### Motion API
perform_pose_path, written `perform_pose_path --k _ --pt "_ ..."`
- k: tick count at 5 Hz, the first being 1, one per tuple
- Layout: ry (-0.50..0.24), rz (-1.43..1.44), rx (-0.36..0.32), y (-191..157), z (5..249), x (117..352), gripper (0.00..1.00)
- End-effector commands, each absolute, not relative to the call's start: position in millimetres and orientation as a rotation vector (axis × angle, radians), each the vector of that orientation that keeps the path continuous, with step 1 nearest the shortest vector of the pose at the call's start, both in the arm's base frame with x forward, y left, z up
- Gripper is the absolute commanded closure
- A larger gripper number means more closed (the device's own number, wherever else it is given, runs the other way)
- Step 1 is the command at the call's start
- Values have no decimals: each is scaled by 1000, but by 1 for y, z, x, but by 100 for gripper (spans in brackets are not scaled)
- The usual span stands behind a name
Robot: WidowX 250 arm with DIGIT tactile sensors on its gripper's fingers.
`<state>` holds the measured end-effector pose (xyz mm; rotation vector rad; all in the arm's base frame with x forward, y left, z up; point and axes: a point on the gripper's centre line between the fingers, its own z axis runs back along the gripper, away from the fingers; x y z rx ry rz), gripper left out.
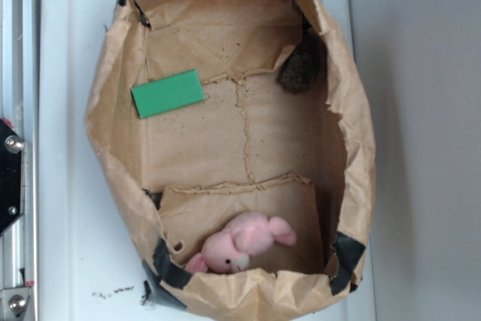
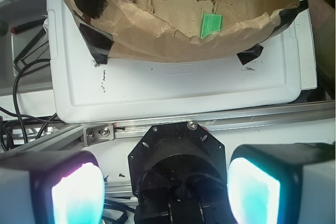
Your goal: Grab the rock.
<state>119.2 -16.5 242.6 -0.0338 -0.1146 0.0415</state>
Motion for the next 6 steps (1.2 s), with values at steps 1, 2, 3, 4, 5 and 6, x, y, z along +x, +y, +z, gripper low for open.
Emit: perform_pose_path --k 1,2,3,4,5,6 --pt "-115 42 -34 -16 243 119 0" --pt "-204 117 -37 -14 226 169 0" --pt "-186 150 11 -5 205 218 0" --pt "-228 195 35 8 185 246 0" --pt "-278 183 55 22 165 264 0" --pt "-259 170 13 39 157 270 0"
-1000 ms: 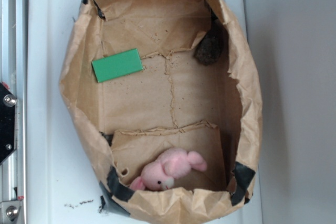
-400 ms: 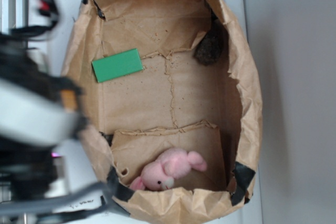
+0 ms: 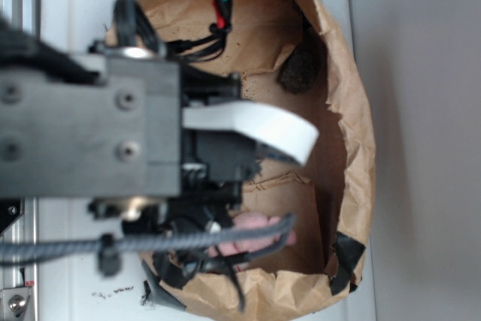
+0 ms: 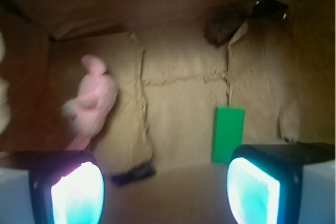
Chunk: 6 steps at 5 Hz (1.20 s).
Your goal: Grab the rock.
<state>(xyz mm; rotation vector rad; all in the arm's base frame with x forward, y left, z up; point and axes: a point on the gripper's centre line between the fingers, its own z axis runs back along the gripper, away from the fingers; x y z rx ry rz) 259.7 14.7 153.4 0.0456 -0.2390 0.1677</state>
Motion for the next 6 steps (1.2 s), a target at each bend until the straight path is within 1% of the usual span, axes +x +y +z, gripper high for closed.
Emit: perform_pose_path --k 1,2,3,6 --pt "-264 193 -21 56 155 277 0" --pt "-273 246 -7 64 142 284 0" --pt "-256 216 18 65 130 286 0" --pt "-256 216 18 65 130 286 0"
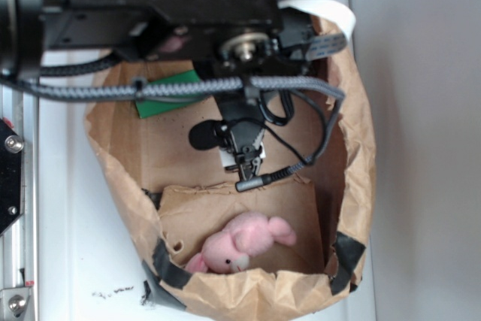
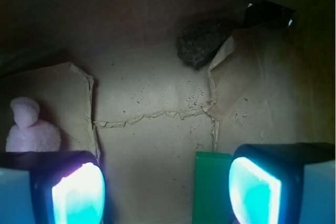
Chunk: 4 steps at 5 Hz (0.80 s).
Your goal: Grab the rock.
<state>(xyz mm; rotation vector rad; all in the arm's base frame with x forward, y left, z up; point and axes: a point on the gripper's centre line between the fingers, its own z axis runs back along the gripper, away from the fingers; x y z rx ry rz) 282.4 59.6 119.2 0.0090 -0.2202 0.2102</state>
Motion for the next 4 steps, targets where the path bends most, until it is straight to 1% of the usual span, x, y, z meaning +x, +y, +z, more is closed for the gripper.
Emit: perform_pose_path --k 1,2,3,4 --pt "-256 216 18 65 130 286 0" --pt "-416 284 89 64 102 296 0" --pt "-496 258 112 66 88 313 0" --pt "-519 174 104 65 86 326 0"
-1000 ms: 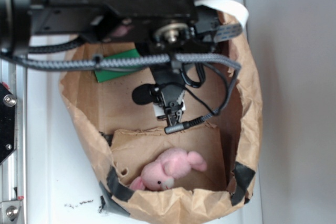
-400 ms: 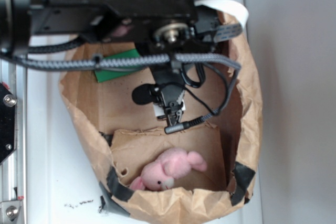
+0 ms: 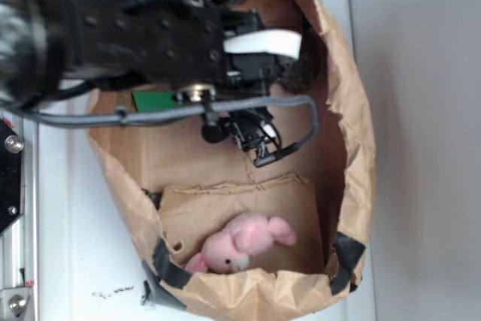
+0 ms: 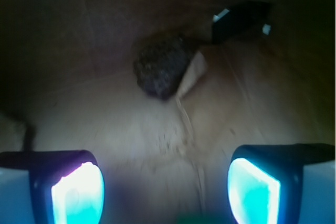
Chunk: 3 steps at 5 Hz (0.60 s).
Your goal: Grab the rock.
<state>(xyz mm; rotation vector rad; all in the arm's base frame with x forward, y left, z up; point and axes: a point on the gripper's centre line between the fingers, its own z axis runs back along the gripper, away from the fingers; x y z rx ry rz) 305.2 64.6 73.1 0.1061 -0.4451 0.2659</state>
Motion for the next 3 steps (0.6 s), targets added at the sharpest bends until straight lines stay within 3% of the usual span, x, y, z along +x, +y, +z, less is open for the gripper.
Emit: perform_pose_path --k 1,3 --pt "-528 174 95 67 84 339 0" --pt "-597 133 115 62 81 346 0"
